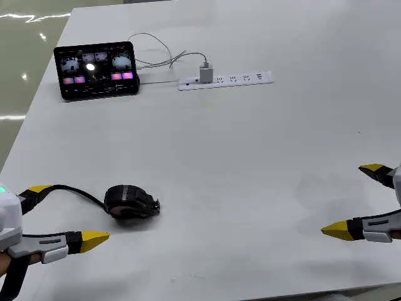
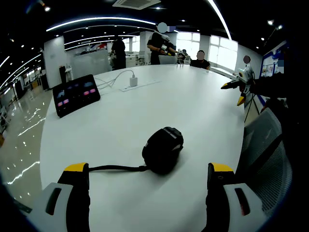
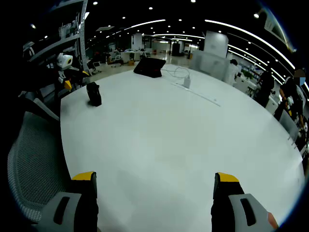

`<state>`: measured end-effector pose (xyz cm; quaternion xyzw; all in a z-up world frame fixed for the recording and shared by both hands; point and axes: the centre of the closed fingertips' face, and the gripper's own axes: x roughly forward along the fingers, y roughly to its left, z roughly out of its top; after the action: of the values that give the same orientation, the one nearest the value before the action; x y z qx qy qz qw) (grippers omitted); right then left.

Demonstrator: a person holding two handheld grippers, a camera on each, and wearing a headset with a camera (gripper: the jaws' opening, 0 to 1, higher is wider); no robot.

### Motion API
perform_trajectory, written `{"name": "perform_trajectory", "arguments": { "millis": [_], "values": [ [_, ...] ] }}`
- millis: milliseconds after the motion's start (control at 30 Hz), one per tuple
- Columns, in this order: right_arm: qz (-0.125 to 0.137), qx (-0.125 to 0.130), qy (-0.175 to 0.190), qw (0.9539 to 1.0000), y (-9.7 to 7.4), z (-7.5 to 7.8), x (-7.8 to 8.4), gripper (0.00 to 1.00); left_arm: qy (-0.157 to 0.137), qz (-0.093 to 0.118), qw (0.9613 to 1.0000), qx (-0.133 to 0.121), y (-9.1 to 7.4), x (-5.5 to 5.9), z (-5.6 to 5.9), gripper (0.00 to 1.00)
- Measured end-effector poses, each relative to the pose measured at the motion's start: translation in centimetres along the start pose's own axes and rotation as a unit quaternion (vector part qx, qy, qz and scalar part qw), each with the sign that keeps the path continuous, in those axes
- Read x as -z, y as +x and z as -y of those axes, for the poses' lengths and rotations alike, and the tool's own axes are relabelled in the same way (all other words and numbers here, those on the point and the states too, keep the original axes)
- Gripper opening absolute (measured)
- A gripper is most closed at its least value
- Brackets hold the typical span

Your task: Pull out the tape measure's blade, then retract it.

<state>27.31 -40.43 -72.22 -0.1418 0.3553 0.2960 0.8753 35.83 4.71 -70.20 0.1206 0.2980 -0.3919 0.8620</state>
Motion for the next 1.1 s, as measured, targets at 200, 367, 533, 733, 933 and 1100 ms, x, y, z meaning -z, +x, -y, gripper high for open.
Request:
{"name": "perform_trajectory", "arguments": {
  "millis": [200, 367, 533, 733, 933, 1100],
  "values": [
    [0.000, 0.001, 0.002, 1.0000, -0.1, 0.2, -0.1, 0.99, 0.003, 0.000, 1.0000, 0.000, -0.1, -0.1, -0.2, 0.99],
    [0.001, 0.001, 0.006, 1.0000, -0.1, 0.2, -0.1, 0.99, 0.001, -0.001, 1.0000, -0.001, -0.2, 0.0, -0.4, 0.99],
    [0.000, -0.002, 0.004, 1.0000, -0.1, 0.1, -0.1, 0.99, 0.003, -0.005, 1.0000, 0.000, -0.2, 0.1, -0.3, 0.99],
    [0.002, -0.005, 0.003, 1.0000, 0.1, 0.1, -0.2, 0.99, 0.007, -0.011, 0.9999, 0.007, -0.1, 0.3, -0.3, 0.99],
    [0.008, -0.009, -0.006, 0.9999, 0.7, -0.1, -1.1, 0.99, 0.018, -0.023, 0.9993, 0.023, 0.0, 0.1, 0.0, 0.99],
    [0.014, -0.007, -0.009, 0.9998, 1.1, 0.0, -1.9, 0.99, 0.034, -0.039, 0.9980, 0.035, 0.0, 0.1, -0.1, 0.98]
  ]
}}
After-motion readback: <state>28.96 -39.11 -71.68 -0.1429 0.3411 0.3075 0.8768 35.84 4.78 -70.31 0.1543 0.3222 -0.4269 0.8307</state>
